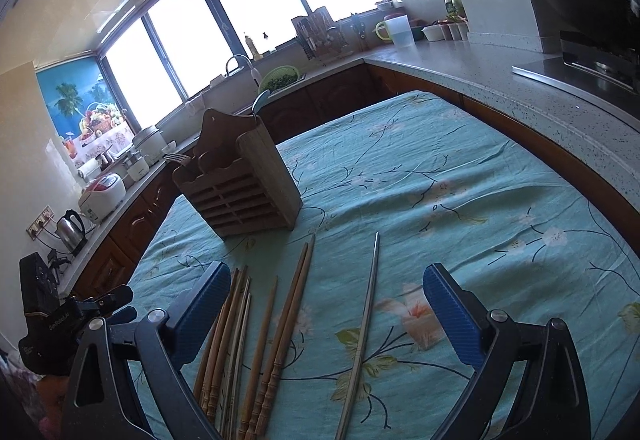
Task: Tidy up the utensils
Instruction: 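Move both open tools back down to the row of chopsticks, then grasp a wooden chopstick with the left tool while the right tool grasps the metal chopstick, then insert the wooden chopstick into the holder with the left tool while the right tool inserts the metal one, then grasp a wooden chopstick with the left tool while the right tool grasps another wooden chopstick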
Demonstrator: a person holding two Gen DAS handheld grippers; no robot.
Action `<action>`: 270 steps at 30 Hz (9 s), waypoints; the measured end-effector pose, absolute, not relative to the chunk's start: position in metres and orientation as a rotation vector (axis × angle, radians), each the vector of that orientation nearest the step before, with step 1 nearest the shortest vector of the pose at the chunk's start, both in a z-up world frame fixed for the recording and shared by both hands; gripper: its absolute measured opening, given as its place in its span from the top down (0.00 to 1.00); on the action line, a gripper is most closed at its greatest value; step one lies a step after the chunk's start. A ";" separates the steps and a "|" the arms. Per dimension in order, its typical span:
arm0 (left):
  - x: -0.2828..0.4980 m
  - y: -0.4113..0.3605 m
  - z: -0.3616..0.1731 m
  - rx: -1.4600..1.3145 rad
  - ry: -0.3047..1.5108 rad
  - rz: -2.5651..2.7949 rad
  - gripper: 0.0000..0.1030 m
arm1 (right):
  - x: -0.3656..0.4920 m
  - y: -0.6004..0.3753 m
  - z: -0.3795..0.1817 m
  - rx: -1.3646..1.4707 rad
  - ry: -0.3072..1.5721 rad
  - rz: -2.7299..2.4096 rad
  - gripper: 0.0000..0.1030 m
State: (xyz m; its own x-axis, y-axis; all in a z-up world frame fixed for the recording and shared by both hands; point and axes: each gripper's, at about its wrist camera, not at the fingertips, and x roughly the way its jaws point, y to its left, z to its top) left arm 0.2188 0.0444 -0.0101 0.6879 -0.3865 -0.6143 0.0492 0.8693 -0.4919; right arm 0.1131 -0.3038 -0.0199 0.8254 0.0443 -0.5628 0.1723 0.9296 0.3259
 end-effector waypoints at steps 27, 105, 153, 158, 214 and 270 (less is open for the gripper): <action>0.343 -0.043 -0.041 -0.216 1.027 -0.318 0.64 | 0.188 -0.314 -0.060 0.244 0.820 -0.143 0.65; 0.253 0.072 0.130 -0.358 0.390 -0.433 0.98 | 0.191 -0.257 0.128 0.217 0.329 0.034 0.96; 0.439 0.000 0.040 -0.320 0.351 -0.222 0.96 | 0.314 -0.272 0.054 0.273 0.350 -0.049 0.95; 0.436 0.005 0.039 -0.315 0.368 -0.222 0.95 | 0.315 -0.274 0.053 0.289 0.364 -0.044 0.94; 0.179 0.037 0.010 -0.330 0.625 -0.173 0.09 | 0.119 -0.273 0.000 0.308 0.523 -0.015 0.02; 0.288 -0.064 -0.049 0.042 0.957 -0.338 0.95 | 0.263 -0.245 -0.091 0.040 0.936 -0.095 0.88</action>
State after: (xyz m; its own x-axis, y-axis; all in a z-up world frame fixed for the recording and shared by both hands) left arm 0.2879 -0.0636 -0.0494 0.5276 -0.2643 -0.8073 0.3007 0.9469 -0.1134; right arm 0.2627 -0.2449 -0.0913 0.5893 -0.0645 -0.8054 0.0993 0.9950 -0.0070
